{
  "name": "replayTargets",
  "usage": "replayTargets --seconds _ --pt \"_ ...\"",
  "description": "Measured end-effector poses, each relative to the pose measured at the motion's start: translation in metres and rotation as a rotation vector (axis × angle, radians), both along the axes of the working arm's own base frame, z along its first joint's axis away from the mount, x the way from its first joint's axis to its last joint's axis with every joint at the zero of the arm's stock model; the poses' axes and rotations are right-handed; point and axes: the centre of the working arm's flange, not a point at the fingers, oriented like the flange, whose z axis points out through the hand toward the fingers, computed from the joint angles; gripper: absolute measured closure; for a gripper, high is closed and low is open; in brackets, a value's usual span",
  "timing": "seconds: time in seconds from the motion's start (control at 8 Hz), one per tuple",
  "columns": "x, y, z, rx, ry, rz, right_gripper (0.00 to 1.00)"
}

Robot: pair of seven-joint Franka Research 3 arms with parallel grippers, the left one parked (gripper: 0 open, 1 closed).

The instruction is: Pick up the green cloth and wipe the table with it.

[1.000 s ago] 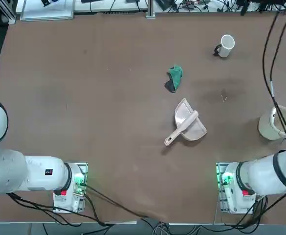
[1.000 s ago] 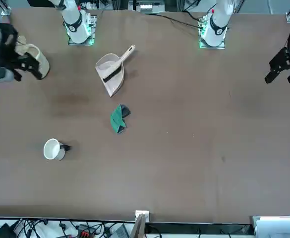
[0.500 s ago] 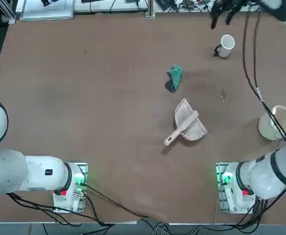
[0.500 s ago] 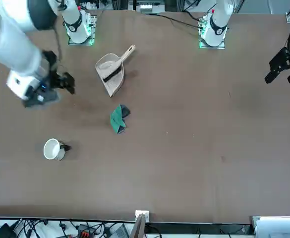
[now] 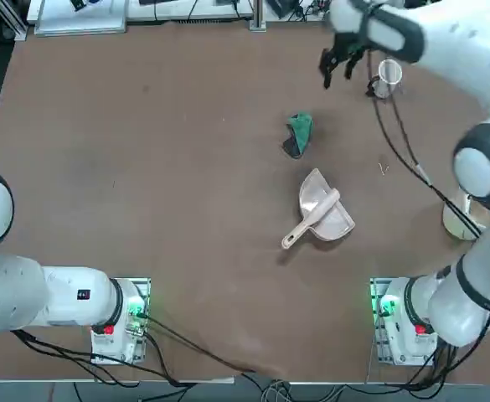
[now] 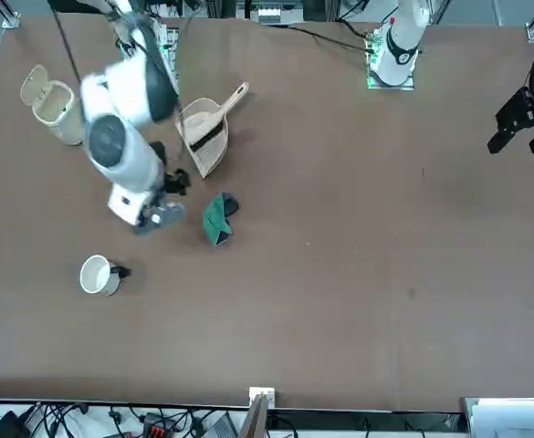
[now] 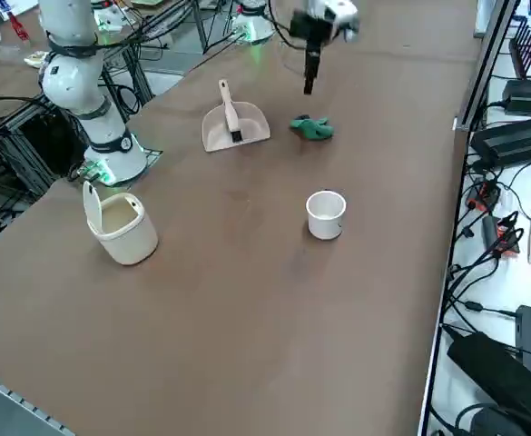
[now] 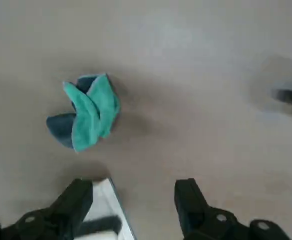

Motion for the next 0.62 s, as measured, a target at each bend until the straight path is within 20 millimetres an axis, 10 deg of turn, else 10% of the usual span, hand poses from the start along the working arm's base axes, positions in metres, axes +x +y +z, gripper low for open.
replayTargets --seconds 0.62 --pt "-0.016 0.046 -0.13 0.06 0.014 -0.014 0.0"
